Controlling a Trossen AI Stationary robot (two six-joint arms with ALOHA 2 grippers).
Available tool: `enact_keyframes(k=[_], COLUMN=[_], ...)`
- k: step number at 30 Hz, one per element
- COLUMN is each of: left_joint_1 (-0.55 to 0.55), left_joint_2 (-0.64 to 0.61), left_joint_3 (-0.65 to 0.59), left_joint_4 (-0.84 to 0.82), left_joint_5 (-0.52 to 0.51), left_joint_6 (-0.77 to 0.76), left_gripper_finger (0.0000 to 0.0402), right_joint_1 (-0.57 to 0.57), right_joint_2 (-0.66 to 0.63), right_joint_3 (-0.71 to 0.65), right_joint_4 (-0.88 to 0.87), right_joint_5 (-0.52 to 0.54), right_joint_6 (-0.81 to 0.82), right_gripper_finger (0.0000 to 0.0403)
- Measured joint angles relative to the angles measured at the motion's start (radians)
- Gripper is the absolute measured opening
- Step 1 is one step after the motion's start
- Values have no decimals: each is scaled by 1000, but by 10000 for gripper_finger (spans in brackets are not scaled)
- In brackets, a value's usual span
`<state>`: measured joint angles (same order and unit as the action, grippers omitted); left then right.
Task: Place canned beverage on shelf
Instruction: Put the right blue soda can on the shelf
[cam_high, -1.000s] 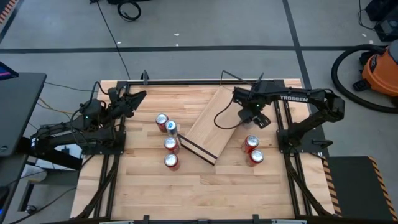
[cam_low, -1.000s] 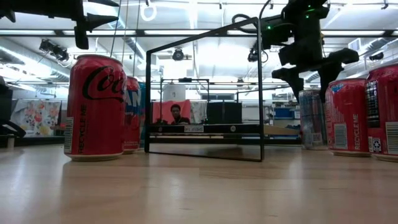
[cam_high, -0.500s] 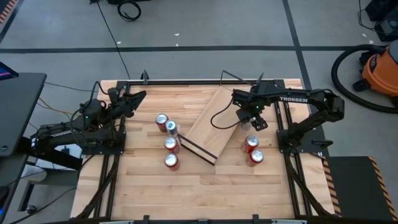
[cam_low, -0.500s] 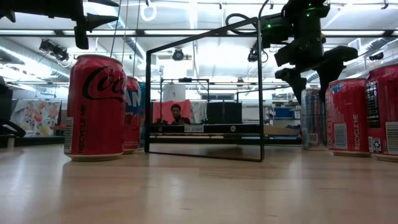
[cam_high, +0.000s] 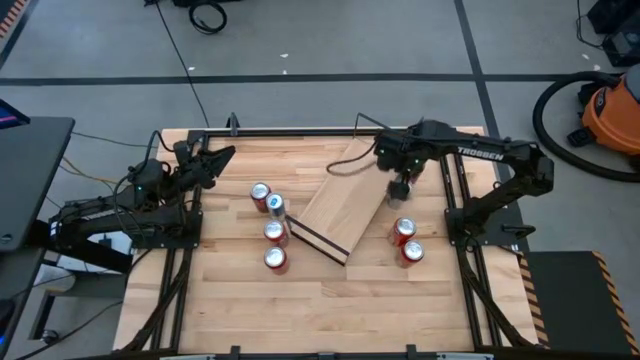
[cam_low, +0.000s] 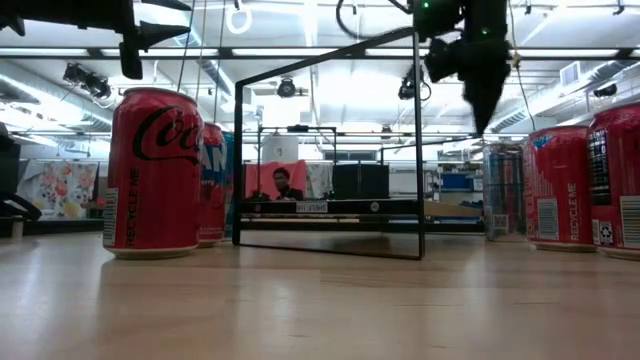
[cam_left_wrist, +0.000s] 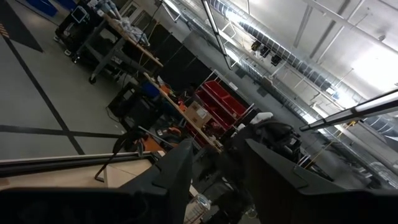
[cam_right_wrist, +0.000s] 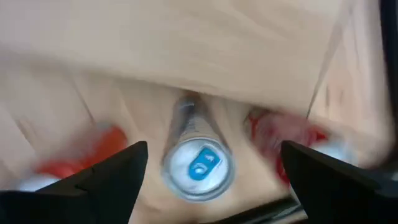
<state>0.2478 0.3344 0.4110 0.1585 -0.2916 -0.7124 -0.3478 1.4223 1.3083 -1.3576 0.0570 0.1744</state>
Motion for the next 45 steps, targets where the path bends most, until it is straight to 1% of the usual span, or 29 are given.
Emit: enact_keyframes(k=[3, 5, 7, 12, 18, 22, 29, 32, 35, 39, 45], left_joint_1=[0, 0, 0, 0, 0, 0, 0, 0, 0, 0, 0], left_joint_2=[0, 0, 0, 0, 0, 0, 0, 0, 0, 0, 0], left_joint_3=[0, 0, 0, 0, 0, 0, 0, 0, 0, 0, 0], left_joint_4=[-2, -4, -6, -9, -21, -22, -28, -38, -44, -43, -44], left_joint_5=[0, 0, 0, 0, 1, 1, 1, 1, 1, 1, 1], left_joint_6=[-1, -1, -3, -6, -6, -9, -8, -9, -8, -8, -5], left_gripper_finger=[151, 151, 151, 151, 151, 151, 151, 151, 151, 151, 151], right_joint_1=[-6, 4, 25, 66, 67, 53, 28, 11, -3, -8, -8], right_joint_2=[-1, -1, -2, -2, -2, -2, -2, -2, -2, -2, -2], right_joint_3=[1, -7, -23, -75, -147, -185, -205, -217, -241, -269, -265], right_joint_4=[-43, -53, -63, -34, 46, 88, 165, 175, 176, 184, 184], right_joint_5=[-51, -54, -44, -28, -21, -21, -24, -25, -38, -80, -95], right_joint_6=[273, 392, 472, 574, 608, 616, 614, 595, 561, 464, 156], right_gripper_finger=[377, 376, 376, 376, 376, 376, 374, 363, 341, 302, 249])
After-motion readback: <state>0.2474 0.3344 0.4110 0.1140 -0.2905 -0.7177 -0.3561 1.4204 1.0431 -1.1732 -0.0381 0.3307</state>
